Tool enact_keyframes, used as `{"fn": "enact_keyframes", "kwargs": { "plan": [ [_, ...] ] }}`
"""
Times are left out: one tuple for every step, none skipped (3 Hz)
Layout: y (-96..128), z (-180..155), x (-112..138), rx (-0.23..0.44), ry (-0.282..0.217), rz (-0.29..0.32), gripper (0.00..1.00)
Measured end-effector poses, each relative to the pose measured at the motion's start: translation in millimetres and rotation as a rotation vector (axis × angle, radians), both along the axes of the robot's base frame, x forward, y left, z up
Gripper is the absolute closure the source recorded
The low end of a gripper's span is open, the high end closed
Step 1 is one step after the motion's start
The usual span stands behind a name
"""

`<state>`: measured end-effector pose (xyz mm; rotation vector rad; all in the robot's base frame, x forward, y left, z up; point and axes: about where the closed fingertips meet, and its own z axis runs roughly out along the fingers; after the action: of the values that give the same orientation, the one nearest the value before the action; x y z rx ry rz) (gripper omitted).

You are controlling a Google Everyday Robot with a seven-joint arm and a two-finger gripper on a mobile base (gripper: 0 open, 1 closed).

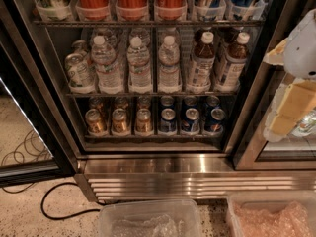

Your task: Pick pepsi can from bottom shelf of fridge

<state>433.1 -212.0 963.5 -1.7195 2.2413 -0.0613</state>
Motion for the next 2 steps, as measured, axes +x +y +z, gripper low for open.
{"fn": "enact_keyframes", "kwargs": {
  "plan": [
    [15.8,-35.6,-17.4,0.116,0.032,-0.045,0.00],
    [52.8,-87.9,-29.0,0.291,0.077,-0.086,0.00]
  ]
}}
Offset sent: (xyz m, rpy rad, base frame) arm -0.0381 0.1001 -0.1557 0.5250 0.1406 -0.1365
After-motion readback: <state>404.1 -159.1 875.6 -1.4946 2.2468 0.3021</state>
